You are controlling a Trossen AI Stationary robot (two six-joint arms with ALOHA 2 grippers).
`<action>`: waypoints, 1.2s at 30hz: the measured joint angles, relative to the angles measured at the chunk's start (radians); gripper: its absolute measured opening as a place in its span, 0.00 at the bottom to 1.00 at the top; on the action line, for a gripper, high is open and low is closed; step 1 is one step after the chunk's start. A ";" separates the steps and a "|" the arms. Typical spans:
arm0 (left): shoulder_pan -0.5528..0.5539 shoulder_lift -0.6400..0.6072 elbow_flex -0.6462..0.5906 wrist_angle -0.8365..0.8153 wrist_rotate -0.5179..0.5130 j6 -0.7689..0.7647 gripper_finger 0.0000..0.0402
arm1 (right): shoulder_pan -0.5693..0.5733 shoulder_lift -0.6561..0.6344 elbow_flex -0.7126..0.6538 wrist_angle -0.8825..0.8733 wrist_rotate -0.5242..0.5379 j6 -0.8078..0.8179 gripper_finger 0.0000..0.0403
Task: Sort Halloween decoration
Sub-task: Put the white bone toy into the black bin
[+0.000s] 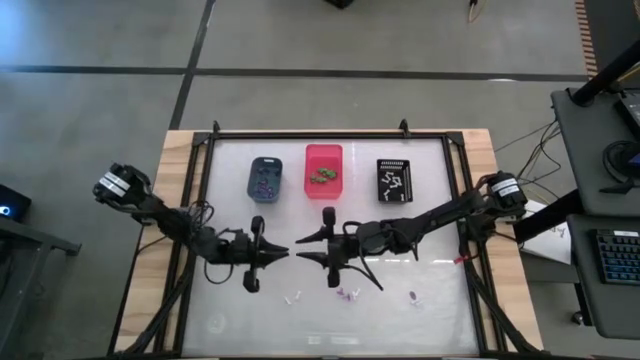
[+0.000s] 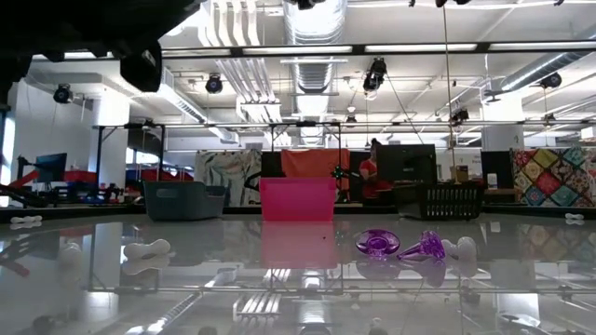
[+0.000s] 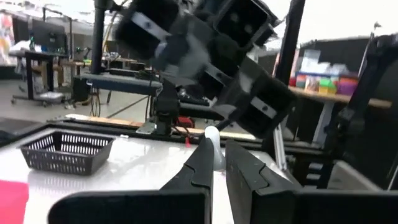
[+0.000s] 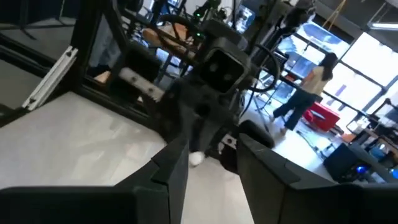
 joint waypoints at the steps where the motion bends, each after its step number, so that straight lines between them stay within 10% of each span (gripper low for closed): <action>1: 0.000 0.013 0.011 0.000 0.002 0.022 0.00 | -0.001 0.005 0.005 0.001 -0.005 0.011 0.31; 36: 0.000 0.075 0.121 0.013 0.049 0.201 0.01 | -0.030 0.018 0.012 0.009 -0.248 0.198 0.03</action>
